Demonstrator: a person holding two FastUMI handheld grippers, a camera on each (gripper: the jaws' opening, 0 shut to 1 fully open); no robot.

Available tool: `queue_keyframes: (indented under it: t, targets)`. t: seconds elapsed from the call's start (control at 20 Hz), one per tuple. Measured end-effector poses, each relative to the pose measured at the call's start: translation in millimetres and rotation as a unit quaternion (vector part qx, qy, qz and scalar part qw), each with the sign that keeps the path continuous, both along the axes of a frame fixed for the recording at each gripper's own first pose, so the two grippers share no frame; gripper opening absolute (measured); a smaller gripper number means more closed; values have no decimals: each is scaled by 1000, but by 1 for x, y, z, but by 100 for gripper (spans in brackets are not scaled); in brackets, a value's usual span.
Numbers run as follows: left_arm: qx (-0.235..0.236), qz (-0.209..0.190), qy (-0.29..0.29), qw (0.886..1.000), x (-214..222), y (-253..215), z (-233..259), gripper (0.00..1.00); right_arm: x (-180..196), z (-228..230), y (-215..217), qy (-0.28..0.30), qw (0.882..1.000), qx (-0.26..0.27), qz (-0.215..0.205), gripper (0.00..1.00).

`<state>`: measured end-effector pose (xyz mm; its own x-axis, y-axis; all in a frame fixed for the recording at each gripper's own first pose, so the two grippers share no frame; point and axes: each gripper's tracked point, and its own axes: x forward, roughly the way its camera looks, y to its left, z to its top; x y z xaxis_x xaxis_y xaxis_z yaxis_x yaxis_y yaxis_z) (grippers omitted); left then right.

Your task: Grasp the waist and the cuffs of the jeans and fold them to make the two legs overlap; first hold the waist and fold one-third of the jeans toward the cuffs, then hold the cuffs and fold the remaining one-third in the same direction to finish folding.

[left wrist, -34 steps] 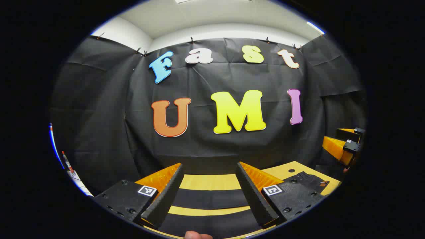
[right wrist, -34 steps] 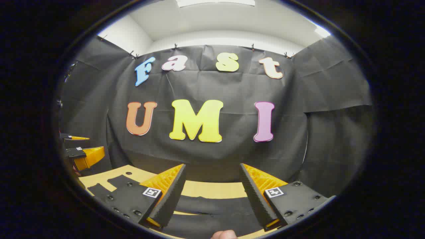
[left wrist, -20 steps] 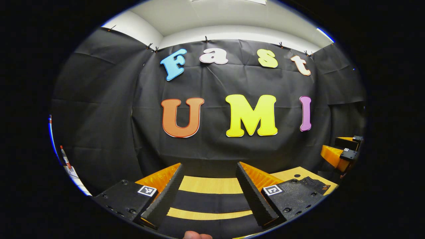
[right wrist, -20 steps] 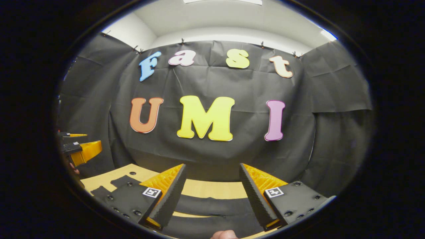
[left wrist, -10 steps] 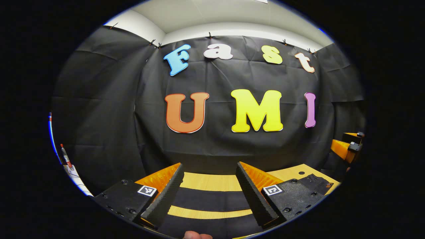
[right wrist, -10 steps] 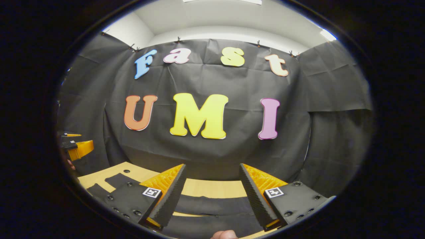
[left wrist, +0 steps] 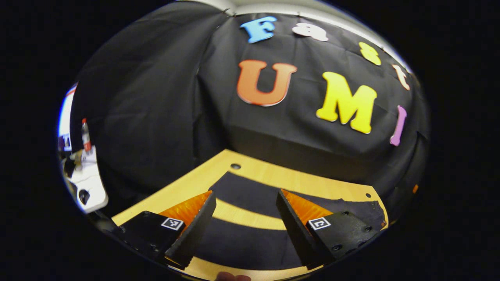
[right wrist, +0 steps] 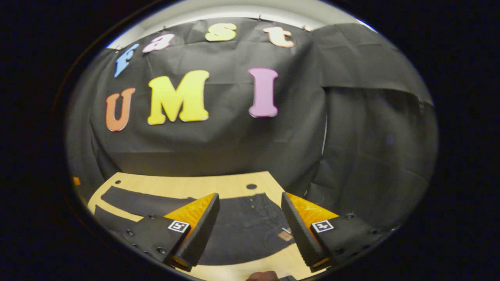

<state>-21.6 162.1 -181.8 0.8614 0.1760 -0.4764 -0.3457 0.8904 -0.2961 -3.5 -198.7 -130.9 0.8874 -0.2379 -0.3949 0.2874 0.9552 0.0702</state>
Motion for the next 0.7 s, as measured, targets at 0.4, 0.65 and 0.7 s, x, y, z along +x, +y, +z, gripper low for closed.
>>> queue_keyframes:
  t: [0.4,0.65,0.7]
  targets:
    - [-343,172,118,916,-70,10,-132,99,-39,-125,-66,129,952,260,-99,98]
    - [-400,229,135,877,-74,14,-152,99,-47,-170,-57,172,916,342,-119,98]
    - [-405,230,131,875,-69,14,-152,99,-44,-176,-56,175,911,354,-121,98]
